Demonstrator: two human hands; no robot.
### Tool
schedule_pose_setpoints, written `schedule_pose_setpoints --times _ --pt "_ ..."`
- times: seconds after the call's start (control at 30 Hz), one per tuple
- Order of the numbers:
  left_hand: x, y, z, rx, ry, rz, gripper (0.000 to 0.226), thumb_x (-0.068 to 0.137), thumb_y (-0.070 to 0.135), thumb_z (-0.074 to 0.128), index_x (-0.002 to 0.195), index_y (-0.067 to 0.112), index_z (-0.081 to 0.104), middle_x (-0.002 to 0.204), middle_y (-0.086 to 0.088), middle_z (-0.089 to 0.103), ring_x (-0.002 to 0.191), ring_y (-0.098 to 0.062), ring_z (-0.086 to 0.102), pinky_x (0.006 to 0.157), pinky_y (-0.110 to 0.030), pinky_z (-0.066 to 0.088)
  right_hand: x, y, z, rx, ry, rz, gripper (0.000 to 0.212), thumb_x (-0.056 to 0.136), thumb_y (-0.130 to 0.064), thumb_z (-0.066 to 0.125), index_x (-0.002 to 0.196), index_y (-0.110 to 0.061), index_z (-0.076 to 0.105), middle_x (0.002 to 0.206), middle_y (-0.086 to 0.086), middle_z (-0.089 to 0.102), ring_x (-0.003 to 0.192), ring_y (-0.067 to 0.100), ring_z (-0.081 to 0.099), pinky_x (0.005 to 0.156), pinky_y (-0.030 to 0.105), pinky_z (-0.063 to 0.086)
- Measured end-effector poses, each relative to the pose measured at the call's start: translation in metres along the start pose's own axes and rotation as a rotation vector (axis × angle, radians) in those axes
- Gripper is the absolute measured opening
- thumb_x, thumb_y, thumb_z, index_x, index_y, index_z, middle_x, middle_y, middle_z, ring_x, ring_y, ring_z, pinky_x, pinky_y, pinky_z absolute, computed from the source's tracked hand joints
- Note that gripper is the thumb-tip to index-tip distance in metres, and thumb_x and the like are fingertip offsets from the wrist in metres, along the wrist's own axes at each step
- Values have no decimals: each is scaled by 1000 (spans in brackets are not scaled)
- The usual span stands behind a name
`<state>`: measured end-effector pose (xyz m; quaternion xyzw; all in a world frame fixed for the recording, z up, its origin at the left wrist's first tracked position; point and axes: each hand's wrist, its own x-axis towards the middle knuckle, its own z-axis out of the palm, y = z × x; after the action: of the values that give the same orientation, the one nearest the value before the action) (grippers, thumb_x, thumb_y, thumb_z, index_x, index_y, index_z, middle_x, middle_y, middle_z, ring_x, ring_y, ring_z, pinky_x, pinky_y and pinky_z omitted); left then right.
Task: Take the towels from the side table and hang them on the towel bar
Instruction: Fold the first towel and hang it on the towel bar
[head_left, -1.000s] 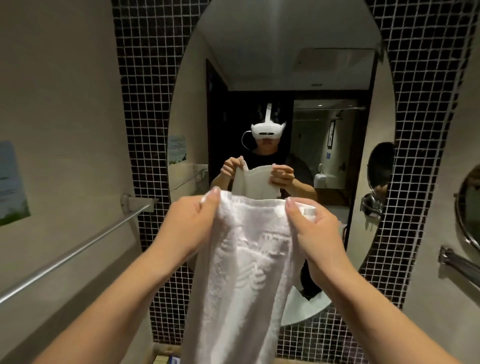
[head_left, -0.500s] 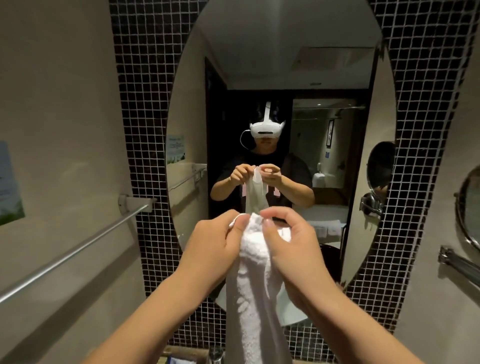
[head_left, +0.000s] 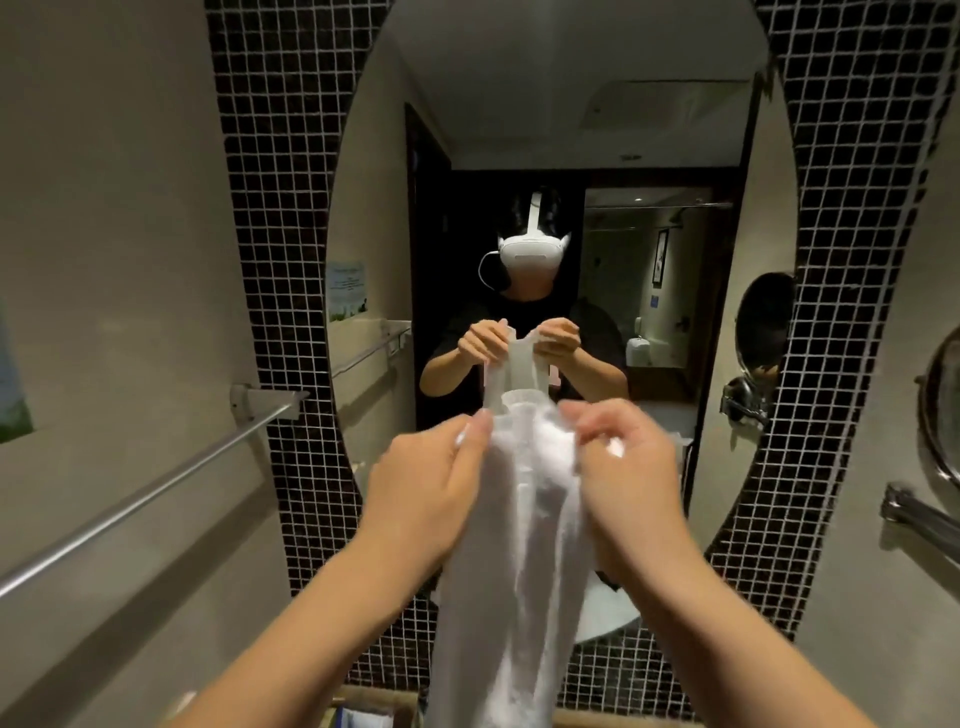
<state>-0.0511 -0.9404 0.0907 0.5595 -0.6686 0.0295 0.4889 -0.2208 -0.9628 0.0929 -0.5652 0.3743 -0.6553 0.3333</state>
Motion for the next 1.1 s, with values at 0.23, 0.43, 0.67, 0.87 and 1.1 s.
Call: schedule_pose_setpoints --times 0.23,0.43,0.67,0.87,1.1 --pt "-13 7 25 -392 -192 -79 42 106 44 41 90 29 76 73 3 74 68 -7 67 63 -30 51 -21 11 20 169 -280 26 17 96 -8 51 97 -15 67 116 -5 73 114 11 67 104 50 52" --pt "-8 12 14 -796 -282 -326 49 104 46 42 103 14 79 92 -21 78 85 -32 75 78 -43 61 -3 19 -2 366 -562 69 47 72 12 39 101 -13 67 134 6 66 133 24 57 106 57 48" --pt "-3 11 4 -790 -351 -271 54 103 51 39 107 12 77 102 -38 68 85 -34 65 82 -44 51 2 19 -7 -184 -407 -441 38 87 9 67 112 -19 73 123 -6 69 134 10 55 103 33 54" --pt "-10 13 0 -772 -405 -218 58 104 52 34 110 11 75 110 -42 62 94 -43 66 95 -55 50 1 22 -6 -265 -292 -627 19 89 -11 76 107 -17 76 110 -4 69 114 13 64 95 34 54" --pt "-13 8 -4 -720 -339 -227 50 106 43 35 111 17 78 105 -7 79 105 -25 74 97 -45 56 -4 26 -1 -461 -258 -676 21 94 -35 62 97 -17 73 115 -5 62 118 14 55 99 27 46"
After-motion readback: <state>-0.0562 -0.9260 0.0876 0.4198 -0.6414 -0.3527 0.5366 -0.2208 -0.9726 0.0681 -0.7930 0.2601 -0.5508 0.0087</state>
